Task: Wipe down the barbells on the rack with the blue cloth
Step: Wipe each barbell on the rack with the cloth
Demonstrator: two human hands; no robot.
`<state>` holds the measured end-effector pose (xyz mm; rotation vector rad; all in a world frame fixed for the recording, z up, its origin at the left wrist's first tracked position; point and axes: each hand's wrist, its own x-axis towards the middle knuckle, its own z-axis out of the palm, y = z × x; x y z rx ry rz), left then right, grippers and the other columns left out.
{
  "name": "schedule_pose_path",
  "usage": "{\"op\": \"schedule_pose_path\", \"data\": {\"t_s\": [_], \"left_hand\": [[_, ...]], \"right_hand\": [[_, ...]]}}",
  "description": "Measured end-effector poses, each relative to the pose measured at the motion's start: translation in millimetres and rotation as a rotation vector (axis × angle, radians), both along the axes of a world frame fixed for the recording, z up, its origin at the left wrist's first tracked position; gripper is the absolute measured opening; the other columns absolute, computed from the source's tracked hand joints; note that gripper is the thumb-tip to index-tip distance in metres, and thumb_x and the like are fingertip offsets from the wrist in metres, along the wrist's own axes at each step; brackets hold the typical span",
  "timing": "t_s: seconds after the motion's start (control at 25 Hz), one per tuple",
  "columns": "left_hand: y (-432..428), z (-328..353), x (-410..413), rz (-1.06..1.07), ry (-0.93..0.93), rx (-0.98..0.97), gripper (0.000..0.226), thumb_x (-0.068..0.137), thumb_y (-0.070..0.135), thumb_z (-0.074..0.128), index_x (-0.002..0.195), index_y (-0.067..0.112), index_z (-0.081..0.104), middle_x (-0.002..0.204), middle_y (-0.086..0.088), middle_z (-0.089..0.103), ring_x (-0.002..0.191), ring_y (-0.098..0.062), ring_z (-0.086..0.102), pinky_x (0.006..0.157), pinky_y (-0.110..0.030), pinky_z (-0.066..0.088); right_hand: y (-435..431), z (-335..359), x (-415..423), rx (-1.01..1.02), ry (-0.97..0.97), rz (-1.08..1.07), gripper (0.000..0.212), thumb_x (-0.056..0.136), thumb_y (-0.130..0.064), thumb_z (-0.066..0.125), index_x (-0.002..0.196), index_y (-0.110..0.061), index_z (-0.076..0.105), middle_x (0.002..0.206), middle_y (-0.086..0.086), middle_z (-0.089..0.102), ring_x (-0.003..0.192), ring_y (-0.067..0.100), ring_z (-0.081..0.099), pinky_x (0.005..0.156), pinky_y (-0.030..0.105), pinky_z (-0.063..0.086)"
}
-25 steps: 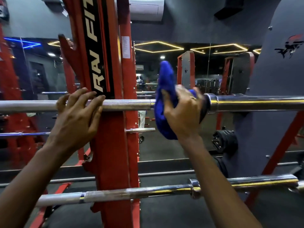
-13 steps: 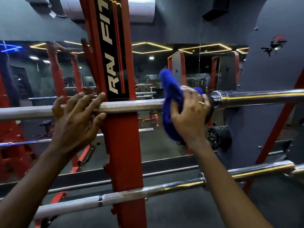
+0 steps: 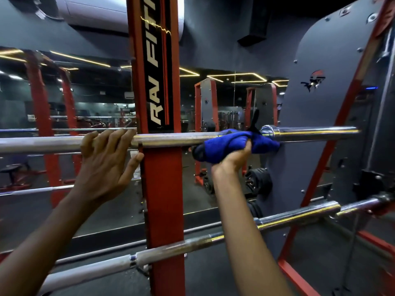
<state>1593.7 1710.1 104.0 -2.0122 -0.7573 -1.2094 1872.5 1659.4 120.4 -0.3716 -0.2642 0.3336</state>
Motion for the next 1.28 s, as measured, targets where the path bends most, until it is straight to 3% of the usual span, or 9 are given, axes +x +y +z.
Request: {"op": "schedule_pose_path", "data": {"t_s": [0.16,0.24,0.36,0.56,0.72,0.88,1.0,1.16,1.28], "left_hand": [[3,1,-1,-0.04,-0.005,-0.011,0.061,0.099,0.051,0.034,0.14,0.009,0.051,0.131,-0.011,0.054,0.124,-0.032,0.046,0.11,-0.049,0.024],[3,0,-2,-0.052,-0.001,-0.013,0.06,0.099,0.05,0.035,0.14,0.01,0.051,0.131,-0.01,0.053,0.124,-0.032,0.045,0.111,-0.047,0.022],[3,0,-2,-0.042,0.002,-0.018,0.059,0.1,0.05,0.032,0.141,0.011,0.05,0.133,-0.01,0.051,0.128,-0.033,0.044,0.113,-0.046,0.018],[2,-1,-16,0.049,0.043,-0.052,0.058,0.104,0.047,0.028,0.153,0.02,0.042,0.144,-0.01,0.046,0.144,-0.033,0.034,0.12,-0.05,0.016],[9,7,-54,0.117,0.023,-0.061,0.056,0.103,0.048,0.028,0.155,0.028,0.041,0.15,-0.018,0.042,0.147,-0.04,0.029,0.117,-0.054,0.019],[12,17,-83,0.15,0.001,-0.094,0.06,0.1,0.052,0.031,0.147,0.021,0.051,0.143,-0.025,0.045,0.144,-0.048,0.029,0.112,-0.057,0.023],[13,13,-86,0.141,-0.019,-0.087,0.055,0.101,0.049,0.034,0.143,0.019,0.053,0.138,-0.026,0.049,0.141,-0.05,0.03,0.109,-0.059,0.023],[13,11,-87,0.121,-0.011,-0.105,0.054,0.103,0.049,0.031,0.145,0.022,0.051,0.123,-0.021,0.055,0.127,-0.044,0.041,0.107,-0.058,0.026],[13,11,-92,0.086,-0.015,-0.121,0.053,0.103,0.048,0.029,0.147,0.027,0.05,0.117,-0.017,0.055,0.116,-0.041,0.045,0.107,-0.056,0.025]], "right_hand": [[-17,13,17,0.266,0.155,0.25,0.05,0.1,-0.063,0.028,0.08,-0.023,0.052,0.075,0.001,0.055,0.066,0.021,0.053,0.069,0.027,0.043],[-29,11,11,0.148,0.054,0.243,0.054,0.099,-0.064,0.032,0.085,-0.018,0.057,0.076,0.005,0.066,0.065,0.021,0.059,0.068,0.027,0.05],[-29,2,-3,-0.324,-0.071,-0.201,0.039,0.098,-0.035,0.06,0.127,-0.009,0.056,0.13,0.015,0.063,0.103,0.026,0.068,0.094,0.038,0.056],[-18,-28,-44,-0.5,-0.734,-0.7,0.064,0.088,-0.025,0.058,0.149,-0.013,0.045,0.148,0.012,0.052,0.138,0.031,0.05,0.114,0.055,0.041],[-28,-17,-22,-0.534,-1.261,-0.706,0.071,0.088,-0.031,0.06,0.154,-0.023,0.036,0.133,0.005,0.064,0.123,0.025,0.059,0.112,0.05,0.044],[-31,14,11,-0.768,-0.983,-0.83,0.06,0.084,-0.055,0.048,0.118,-0.009,0.065,0.11,0.012,0.072,0.108,0.032,0.059,0.114,0.055,0.036],[-17,5,-42,-0.78,-1.088,-0.812,0.043,0.087,-0.054,0.047,0.102,-0.017,0.064,0.102,0.002,0.07,0.107,0.026,0.059,0.12,0.051,0.026],[-8,-11,-57,-0.535,-1.405,-0.857,0.033,0.091,-0.044,0.057,0.106,-0.016,0.062,0.093,-0.006,0.064,0.098,0.017,0.06,0.117,0.043,0.03],[-1,-26,-37,-0.498,-1.259,-0.925,0.037,0.09,-0.038,0.06,0.115,-0.011,0.059,0.105,0.006,0.067,0.11,0.027,0.061,0.116,0.054,0.033]]}}
